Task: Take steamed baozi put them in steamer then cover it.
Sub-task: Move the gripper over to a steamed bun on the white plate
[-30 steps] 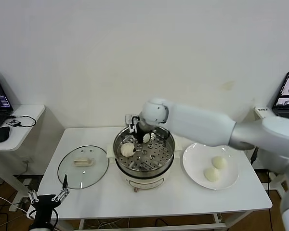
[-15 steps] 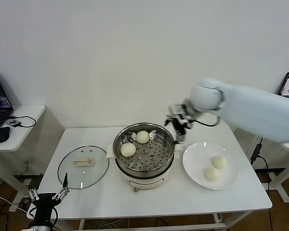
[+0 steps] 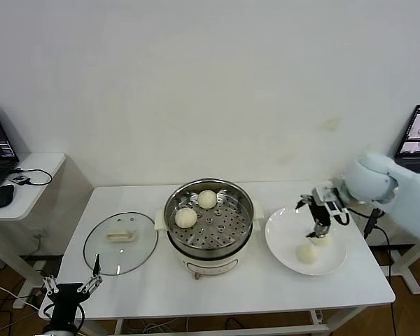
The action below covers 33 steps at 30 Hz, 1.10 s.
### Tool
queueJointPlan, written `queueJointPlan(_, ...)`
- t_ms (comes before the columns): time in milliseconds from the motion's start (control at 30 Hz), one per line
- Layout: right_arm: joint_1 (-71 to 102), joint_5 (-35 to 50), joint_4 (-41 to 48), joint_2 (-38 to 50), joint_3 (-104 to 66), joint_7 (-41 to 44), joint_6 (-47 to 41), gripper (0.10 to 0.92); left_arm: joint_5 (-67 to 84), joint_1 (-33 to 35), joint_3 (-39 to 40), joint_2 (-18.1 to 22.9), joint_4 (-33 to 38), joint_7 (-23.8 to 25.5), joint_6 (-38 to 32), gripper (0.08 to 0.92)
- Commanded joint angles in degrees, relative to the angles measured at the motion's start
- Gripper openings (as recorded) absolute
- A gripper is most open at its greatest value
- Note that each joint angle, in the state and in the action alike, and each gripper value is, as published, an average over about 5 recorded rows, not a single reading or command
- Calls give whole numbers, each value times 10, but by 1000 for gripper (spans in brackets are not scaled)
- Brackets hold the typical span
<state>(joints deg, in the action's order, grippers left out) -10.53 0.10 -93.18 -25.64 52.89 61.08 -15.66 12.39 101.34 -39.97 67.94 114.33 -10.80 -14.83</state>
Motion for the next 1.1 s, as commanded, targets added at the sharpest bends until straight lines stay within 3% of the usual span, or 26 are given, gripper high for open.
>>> queueJointPlan(33, 141, -85, 42, 22, -82, 0, 19, 823, 0, 2, -2, 3, -2, 0, 0, 823)
queueJointPlan(1100, 202, -122, 146, -101, -105, -33, 21, 821, 2, 1, -13, 5, -13, 2, -2, 823)
